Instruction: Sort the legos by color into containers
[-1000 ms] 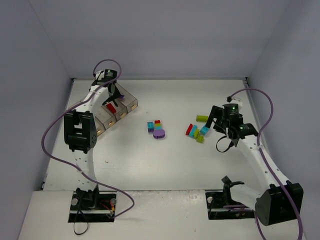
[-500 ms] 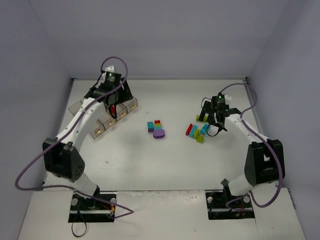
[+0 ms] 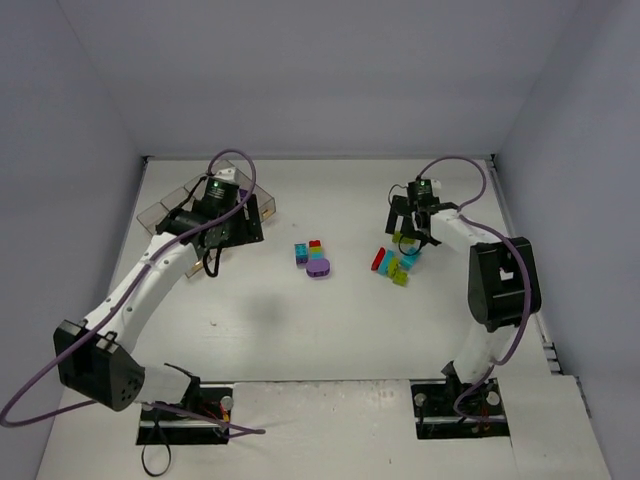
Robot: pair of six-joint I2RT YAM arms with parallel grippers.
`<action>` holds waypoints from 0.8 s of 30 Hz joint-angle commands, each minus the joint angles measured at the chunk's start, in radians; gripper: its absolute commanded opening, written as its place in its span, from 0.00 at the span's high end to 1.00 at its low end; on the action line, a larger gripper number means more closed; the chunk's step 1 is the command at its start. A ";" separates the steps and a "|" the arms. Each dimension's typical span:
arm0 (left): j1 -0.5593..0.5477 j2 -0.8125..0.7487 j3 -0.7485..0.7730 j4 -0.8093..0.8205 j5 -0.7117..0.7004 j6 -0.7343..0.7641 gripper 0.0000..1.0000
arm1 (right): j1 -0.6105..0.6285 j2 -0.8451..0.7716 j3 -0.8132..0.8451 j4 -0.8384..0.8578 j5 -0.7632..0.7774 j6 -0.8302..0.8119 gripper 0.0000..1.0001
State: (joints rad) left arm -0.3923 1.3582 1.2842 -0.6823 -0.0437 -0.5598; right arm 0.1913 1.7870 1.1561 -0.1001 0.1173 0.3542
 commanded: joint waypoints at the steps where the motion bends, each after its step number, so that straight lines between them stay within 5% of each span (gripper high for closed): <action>1: 0.003 -0.064 0.010 -0.006 0.004 0.037 0.32 | 0.017 0.020 0.053 0.059 -0.007 -0.046 0.00; 5: 0.003 -0.067 0.003 -0.016 0.007 0.041 0.32 | 0.020 0.061 0.066 0.071 -0.024 -0.057 0.00; 11: 0.004 -0.068 0.006 -0.014 0.018 0.055 0.32 | 0.022 0.106 0.062 0.092 -0.011 -0.086 0.19; 14: 0.003 -0.067 0.015 -0.022 0.016 0.069 0.32 | 0.023 0.101 0.050 0.099 -0.018 -0.101 0.33; 20: 0.003 -0.057 0.052 -0.011 0.059 0.110 0.32 | 0.112 -0.027 -0.010 0.209 -0.060 -0.224 0.87; 24: 0.004 -0.025 0.125 -0.002 0.186 0.132 0.32 | 0.236 -0.205 -0.084 0.299 -0.174 -0.386 0.97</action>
State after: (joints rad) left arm -0.3923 1.3304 1.3140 -0.7181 0.0429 -0.4683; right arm 0.3328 1.7687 1.0935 0.0608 0.0452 0.1188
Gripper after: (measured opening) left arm 0.677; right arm 0.614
